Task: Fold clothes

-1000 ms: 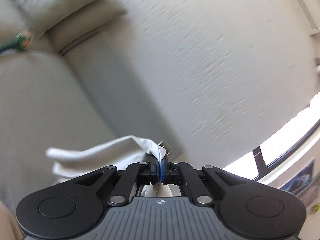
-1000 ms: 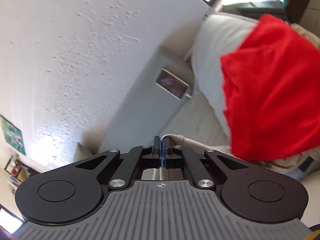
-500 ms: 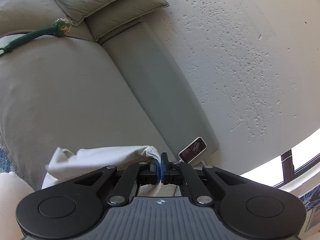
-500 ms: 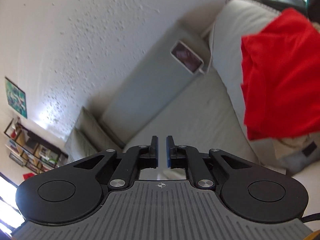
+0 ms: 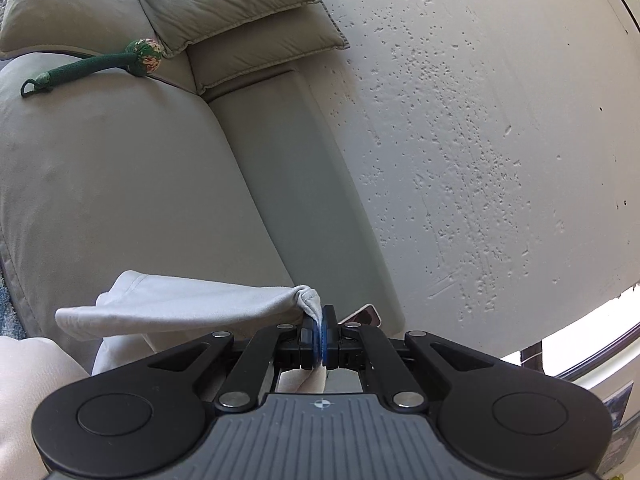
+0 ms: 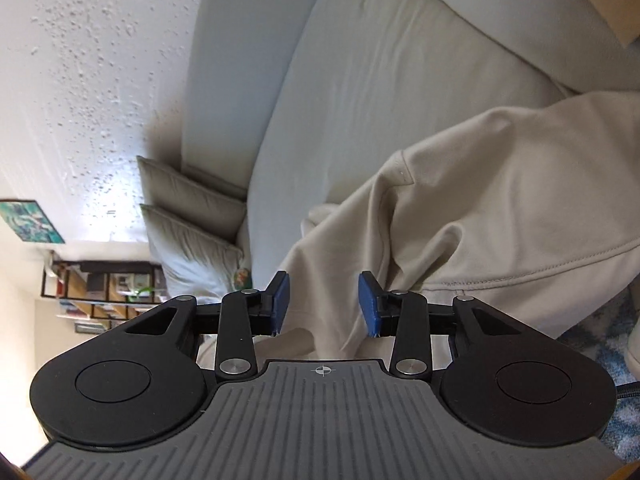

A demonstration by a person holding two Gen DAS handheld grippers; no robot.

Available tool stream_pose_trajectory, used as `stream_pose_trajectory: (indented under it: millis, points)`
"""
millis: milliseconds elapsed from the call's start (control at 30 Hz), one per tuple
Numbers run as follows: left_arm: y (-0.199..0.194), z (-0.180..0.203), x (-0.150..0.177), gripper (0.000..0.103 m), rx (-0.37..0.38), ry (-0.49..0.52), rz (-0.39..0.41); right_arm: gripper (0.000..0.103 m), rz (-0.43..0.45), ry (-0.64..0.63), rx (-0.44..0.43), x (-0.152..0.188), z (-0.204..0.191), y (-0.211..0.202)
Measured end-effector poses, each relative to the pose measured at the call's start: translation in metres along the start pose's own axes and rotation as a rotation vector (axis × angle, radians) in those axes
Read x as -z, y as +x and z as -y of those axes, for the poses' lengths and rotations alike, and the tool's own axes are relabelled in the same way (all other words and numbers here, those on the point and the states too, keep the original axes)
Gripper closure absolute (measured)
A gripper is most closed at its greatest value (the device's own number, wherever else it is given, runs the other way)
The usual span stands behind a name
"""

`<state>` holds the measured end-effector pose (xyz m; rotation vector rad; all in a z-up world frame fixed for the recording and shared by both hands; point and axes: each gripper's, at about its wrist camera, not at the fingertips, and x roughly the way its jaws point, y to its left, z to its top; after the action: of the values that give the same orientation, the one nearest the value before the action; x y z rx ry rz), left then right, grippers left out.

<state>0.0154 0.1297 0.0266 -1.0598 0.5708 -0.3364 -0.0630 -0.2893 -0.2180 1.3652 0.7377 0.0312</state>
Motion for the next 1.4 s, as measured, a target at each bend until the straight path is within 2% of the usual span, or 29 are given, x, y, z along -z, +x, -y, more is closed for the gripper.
stream_pose_trajectory:
  millis: [100,233,367,467,633,733,933,1000,1033,1067,1133,1233,1267,1333,1400]
  points:
    - [0.009,-0.008,-0.008,0.103,-0.019,-0.033,0.008,0.062,-0.022,0.0,0.025,0.006,0.005,0.016]
    - [0.029,-0.025,-0.02,0.103,-0.06,-0.105,0.003,0.062,0.019,-0.019,0.051,0.007,0.017,0.024]
    - [0.045,-0.038,-0.024,0.103,-0.098,-0.143,-0.016,0.063,0.099,-0.065,-0.049,0.009,0.026,0.02]
    - [0.054,-0.046,-0.028,0.103,-0.112,-0.164,-0.024,0.063,0.131,-0.123,-0.08,0.01,0.022,0.021]
    - [0.066,-0.059,-0.036,0.103,-0.136,-0.208,-0.03,0.063,0.17,-0.218,-0.036,0.007,0.011,0.027]
    - [0.071,-0.063,-0.04,0.103,-0.151,-0.208,-0.032,0.074,0.192,-0.212,-0.02,0.005,0.019,0.025]
    - [0.073,-0.067,-0.04,0.103,-0.166,-0.215,-0.036,0.077,0.218,-0.134,-0.08,-0.009,0.025,0.037]
    - [0.072,-0.067,-0.04,0.103,-0.168,-0.21,-0.036,0.085,0.222,-0.102,-0.078,-0.012,0.026,0.04]
    - [0.071,-0.066,-0.039,0.103,-0.168,-0.206,-0.035,0.095,0.218,-0.097,-0.069,-0.013,0.024,0.042]
    - [0.069,-0.065,-0.039,0.103,-0.169,-0.202,-0.035,0.099,0.203,-0.111,-0.054,-0.013,0.022,0.041]
    - [0.067,-0.064,-0.04,0.103,-0.169,-0.195,-0.037,0.101,0.198,-0.125,-0.015,-0.011,0.015,0.038]
    - [0.063,-0.055,-0.042,0.103,-0.174,-0.162,-0.048,0.102,0.227,-0.111,-0.037,-0.013,-0.003,0.015]
    - [0.063,-0.048,-0.044,0.103,-0.167,-0.139,-0.054,0.102,0.242,-0.109,-0.06,-0.015,-0.013,0.004]
    - [0.059,-0.02,-0.049,0.103,-0.079,-0.068,-0.047,0.102,0.287,-0.131,-0.103,-0.023,-0.039,-0.021]
    - [0.045,0.021,-0.055,0.103,0.093,0.029,0.006,0.102,0.347,-0.183,-0.145,-0.033,-0.075,-0.049]
